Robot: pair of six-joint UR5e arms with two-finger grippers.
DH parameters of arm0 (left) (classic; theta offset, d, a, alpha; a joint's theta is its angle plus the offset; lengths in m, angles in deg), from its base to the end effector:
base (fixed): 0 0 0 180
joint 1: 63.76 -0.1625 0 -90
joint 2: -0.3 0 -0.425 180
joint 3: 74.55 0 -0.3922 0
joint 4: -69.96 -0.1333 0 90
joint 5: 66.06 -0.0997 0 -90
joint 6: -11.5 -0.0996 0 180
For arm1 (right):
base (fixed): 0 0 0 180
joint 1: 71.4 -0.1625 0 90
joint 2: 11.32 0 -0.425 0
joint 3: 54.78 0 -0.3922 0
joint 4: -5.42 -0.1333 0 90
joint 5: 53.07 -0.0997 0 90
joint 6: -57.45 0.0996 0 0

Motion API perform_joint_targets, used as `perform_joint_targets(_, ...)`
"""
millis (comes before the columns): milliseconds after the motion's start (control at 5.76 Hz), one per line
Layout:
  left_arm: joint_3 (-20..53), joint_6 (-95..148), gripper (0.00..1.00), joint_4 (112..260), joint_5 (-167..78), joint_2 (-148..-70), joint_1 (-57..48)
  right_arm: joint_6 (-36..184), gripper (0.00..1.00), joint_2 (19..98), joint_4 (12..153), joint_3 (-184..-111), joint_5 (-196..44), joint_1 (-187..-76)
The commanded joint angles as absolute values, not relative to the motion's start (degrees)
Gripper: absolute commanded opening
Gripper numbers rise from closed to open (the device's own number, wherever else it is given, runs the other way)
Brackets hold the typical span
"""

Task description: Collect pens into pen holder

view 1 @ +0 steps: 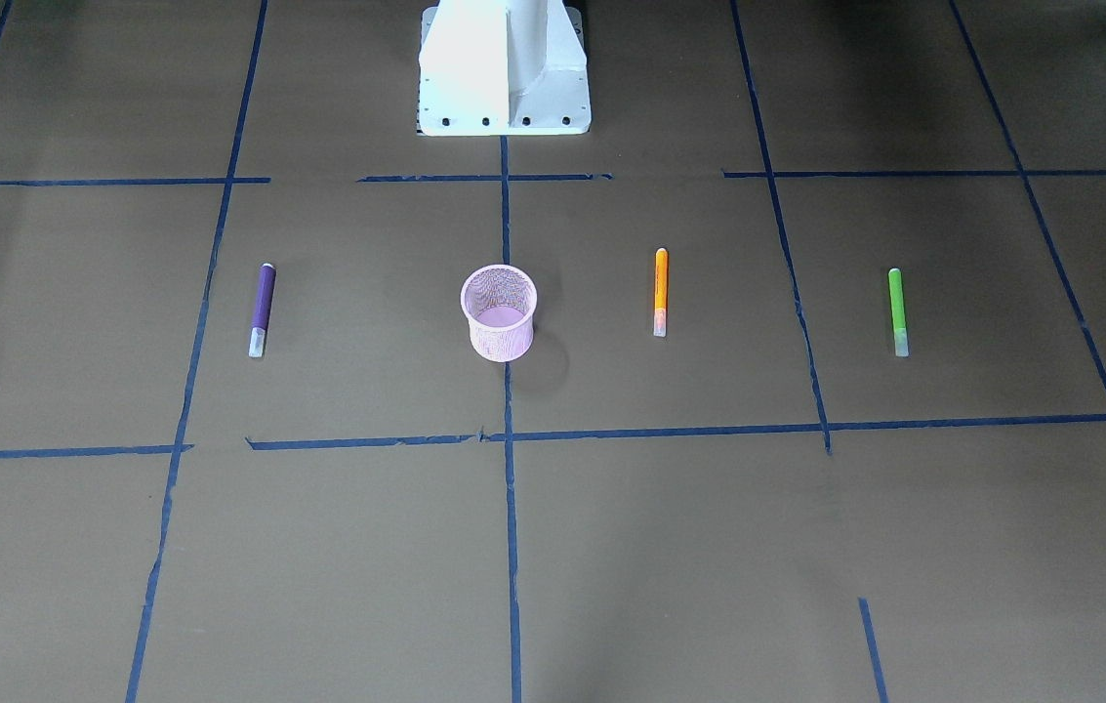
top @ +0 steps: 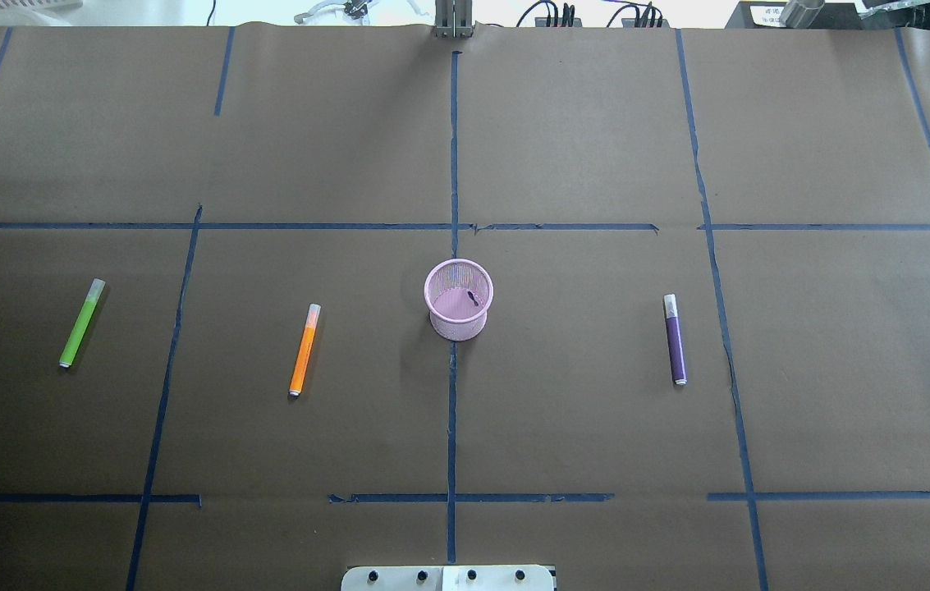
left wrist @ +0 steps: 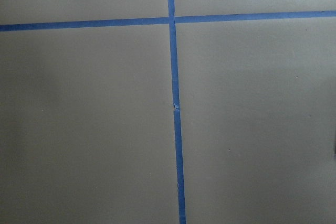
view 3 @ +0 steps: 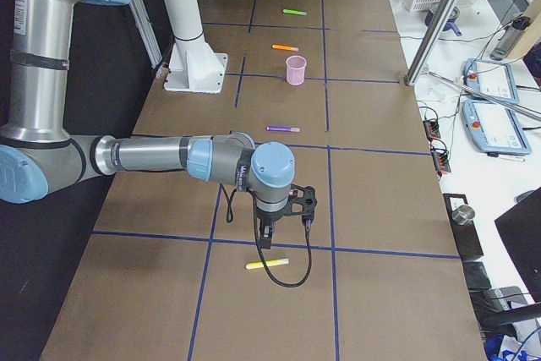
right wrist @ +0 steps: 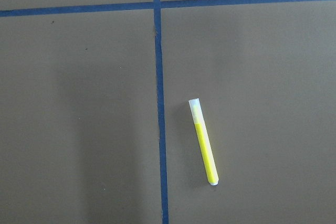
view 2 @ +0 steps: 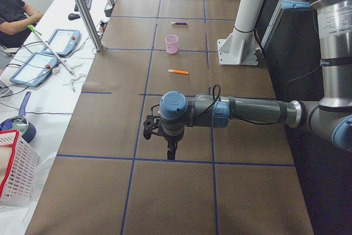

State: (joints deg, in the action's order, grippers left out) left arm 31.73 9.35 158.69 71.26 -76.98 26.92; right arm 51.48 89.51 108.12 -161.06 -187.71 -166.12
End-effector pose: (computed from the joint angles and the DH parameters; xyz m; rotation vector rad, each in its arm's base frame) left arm -0.0648 -0.3994 0.6162 0.0581 0.8246 0.0407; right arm 0.0961 -0.3940 0.6256 -0.0471 -0.7858 0.0286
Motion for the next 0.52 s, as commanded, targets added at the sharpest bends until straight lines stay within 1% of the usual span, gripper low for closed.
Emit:
perform_joint_targets(0, 32.14, 9.3, 1.0, 158.73, 72.09, -76.95, 26.5, 51.56, 1.0, 90.27, 102.84, -160.95, -187.8, -165.89)
perform_joint_targets(173, 32.15, 10.52, 1.0, 159.08, 75.32, -77.3, 24.24, 51.57, 1.0, 90.45, 102.8, -160.95, -187.89, -165.62)
perform_joint_targets(347, 31.62, 15.93, 1.0, 162.13, 75.09, -79.13, 16.91, 51.57, 1.0, 90.46, 102.8, -160.95, -188.76, -165.62)
